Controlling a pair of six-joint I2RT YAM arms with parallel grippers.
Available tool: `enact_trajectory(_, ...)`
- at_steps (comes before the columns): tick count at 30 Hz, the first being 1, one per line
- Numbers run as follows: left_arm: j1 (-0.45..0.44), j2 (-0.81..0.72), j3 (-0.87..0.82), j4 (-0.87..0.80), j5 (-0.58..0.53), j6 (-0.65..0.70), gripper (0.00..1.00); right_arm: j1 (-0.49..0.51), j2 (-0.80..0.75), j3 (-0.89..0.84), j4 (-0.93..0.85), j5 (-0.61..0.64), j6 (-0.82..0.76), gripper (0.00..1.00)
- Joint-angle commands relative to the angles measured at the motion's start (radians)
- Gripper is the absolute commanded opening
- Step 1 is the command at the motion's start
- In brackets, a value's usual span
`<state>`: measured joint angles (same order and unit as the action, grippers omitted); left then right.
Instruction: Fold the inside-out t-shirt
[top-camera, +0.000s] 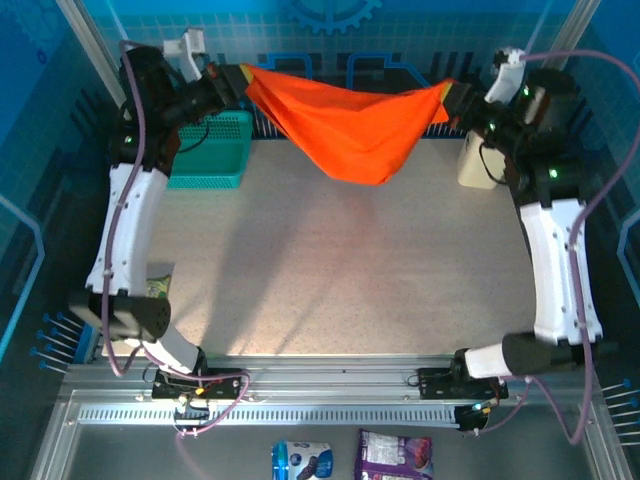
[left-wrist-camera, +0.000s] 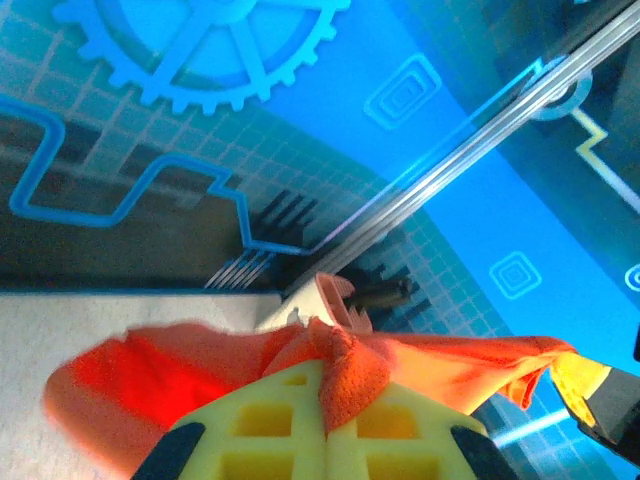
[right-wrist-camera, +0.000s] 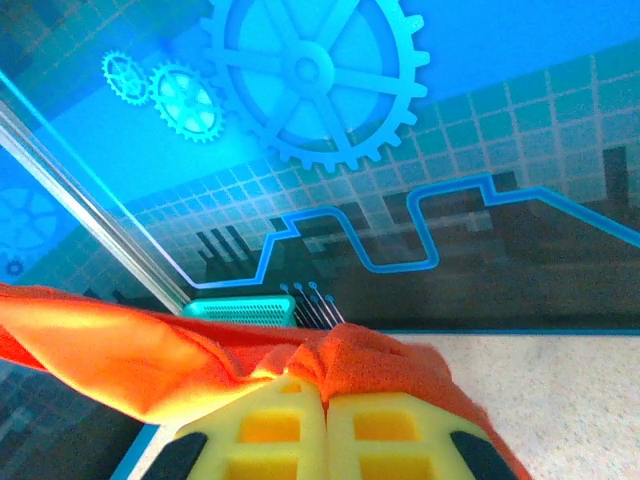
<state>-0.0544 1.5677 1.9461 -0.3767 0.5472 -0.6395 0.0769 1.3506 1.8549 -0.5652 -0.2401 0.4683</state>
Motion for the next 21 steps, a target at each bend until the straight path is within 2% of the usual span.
enact_trajectory(1,0.007,-0.146,-0.210,-0.045,-0.021,0.034,0.00,-0.012,-0.113,-0.174,-0.036,0.011,-0.035,0.00)
enact_trajectory(6,-0.013,-0.313,-0.699,-0.033,-0.059,0.013,0.00,0.003,-0.279,-0.597,-0.082,0.033,-0.023,0.00)
enact_trajectory(9,-0.052,-0.333,-0.924,-0.074,-0.119,0.027,0.00,0.031,-0.329,-0.826,-0.105,0.051,-0.010,0.00)
enact_trajectory(11,-0.074,-0.322,-1.019,-0.096,-0.154,0.030,0.04,0.055,-0.341,-0.932,-0.117,0.086,0.006,0.00)
enact_trajectory(14,-0.086,-0.305,-1.099,-0.119,-0.217,0.021,0.19,0.084,-0.334,-1.039,-0.124,0.144,0.022,0.00)
enact_trajectory(17,-0.093,-0.295,-1.094,-0.116,-0.252,0.049,0.34,0.098,-0.308,-1.067,-0.124,0.200,0.022,0.00)
enact_trajectory(21,-0.139,-0.206,-0.988,-0.110,-0.247,0.116,0.42,0.104,-0.250,-1.056,-0.101,0.258,-0.006,0.00)
